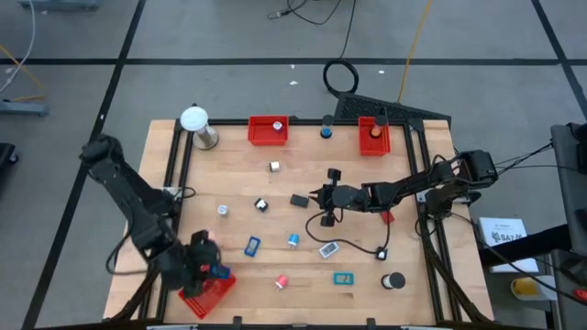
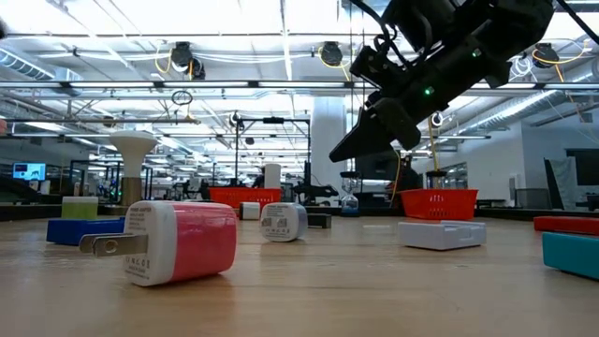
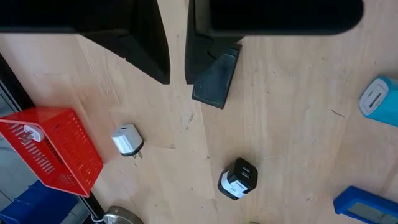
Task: Pick & Place Office items
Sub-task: Put the top dark blue timer into the bottom red basket
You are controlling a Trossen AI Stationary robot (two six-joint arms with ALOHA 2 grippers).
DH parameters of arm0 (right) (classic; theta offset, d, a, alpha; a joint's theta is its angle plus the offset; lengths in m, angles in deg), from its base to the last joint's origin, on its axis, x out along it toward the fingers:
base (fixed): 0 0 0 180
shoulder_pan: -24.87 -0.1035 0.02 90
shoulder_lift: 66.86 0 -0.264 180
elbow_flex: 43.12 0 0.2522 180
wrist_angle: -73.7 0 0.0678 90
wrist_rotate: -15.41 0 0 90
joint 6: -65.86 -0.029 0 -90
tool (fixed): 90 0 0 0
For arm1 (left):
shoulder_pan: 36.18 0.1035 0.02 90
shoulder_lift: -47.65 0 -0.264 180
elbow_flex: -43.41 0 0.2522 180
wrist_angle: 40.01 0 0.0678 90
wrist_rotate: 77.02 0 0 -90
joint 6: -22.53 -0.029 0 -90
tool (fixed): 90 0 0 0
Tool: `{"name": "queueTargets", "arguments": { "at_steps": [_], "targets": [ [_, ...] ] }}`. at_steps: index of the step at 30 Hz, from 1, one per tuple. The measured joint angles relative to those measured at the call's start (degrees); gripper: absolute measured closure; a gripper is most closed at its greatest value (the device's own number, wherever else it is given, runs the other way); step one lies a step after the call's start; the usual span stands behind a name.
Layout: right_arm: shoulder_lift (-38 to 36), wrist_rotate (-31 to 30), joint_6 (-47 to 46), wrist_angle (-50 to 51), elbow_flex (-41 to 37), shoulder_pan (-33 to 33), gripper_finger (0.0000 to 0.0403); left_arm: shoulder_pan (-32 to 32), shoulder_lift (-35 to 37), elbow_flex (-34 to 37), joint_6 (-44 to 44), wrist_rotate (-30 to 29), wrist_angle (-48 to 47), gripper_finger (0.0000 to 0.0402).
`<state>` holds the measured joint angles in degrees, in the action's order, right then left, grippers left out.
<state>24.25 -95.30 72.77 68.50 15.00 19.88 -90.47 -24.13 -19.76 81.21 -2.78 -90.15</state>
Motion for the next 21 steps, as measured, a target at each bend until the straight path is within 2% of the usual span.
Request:
{"name": "queueTargets", "arguments": {
  "at_steps": [8,19,21],
  "targets": [
    [0.0,0.0,0.0,-0.1,0.0,0.0,0.0358,-6.4,-8.1,0.0,7.3,-2.4,0.4,0.024],
    [0.0,0.0,0.0,-1.8,0.0,0.0,0.0358,-7.1,-14.3,0.0,2.7,-2.4,2.6,0.024],
    [0.0,0.0,0.0,-2.2,0.0,0.0,0.0358,-6.8,-14.8,0.0,2.8,-2.4,2.3,0.0228]
  ]
}}
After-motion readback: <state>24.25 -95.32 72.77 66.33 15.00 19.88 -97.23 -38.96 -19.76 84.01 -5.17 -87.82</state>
